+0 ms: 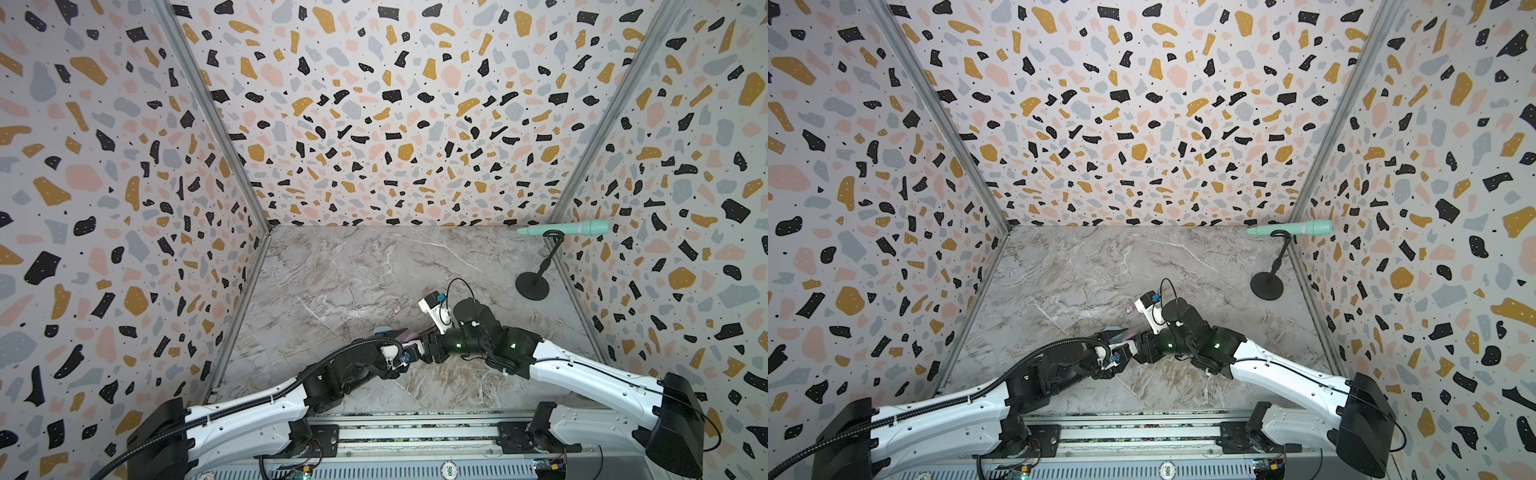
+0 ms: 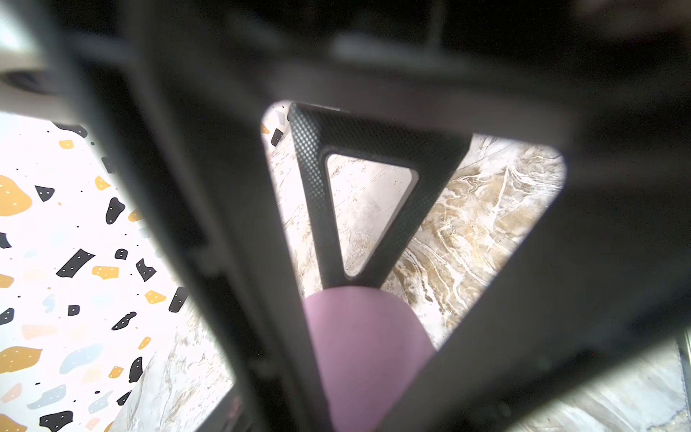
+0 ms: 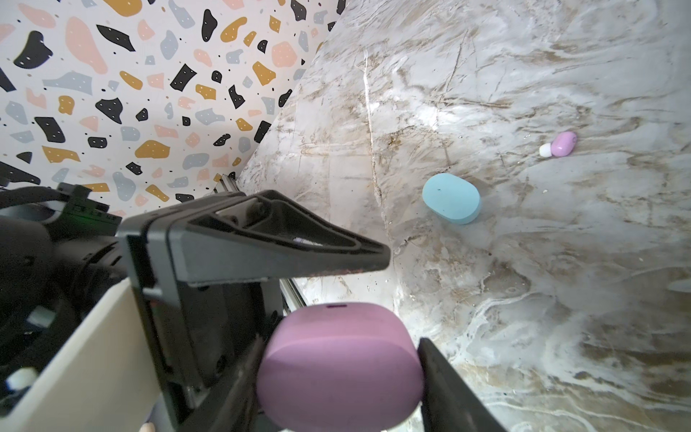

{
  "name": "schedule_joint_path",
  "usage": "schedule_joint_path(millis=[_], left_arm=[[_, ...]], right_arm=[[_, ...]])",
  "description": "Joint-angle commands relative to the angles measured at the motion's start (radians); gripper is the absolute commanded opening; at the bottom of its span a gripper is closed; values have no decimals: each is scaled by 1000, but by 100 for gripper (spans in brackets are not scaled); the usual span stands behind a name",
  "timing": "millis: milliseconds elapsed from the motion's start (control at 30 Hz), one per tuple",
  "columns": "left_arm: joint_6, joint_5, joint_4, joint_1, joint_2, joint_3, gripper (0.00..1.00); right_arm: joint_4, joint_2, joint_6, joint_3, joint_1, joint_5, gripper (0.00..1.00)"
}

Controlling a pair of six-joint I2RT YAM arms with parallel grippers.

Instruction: Insert the wireless bluetooth earbuds into the charging case

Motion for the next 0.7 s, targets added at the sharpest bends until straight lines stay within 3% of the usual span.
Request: schedule_joint_path(millis=[0, 667], left_arm=[[0, -8, 41, -8, -3, 8, 61], [-2, 4, 39, -9, -16, 7, 57]], right_arm=[[30, -3, 4, -3, 6, 3, 0], [43, -7, 13, -8, 10, 14, 0]])
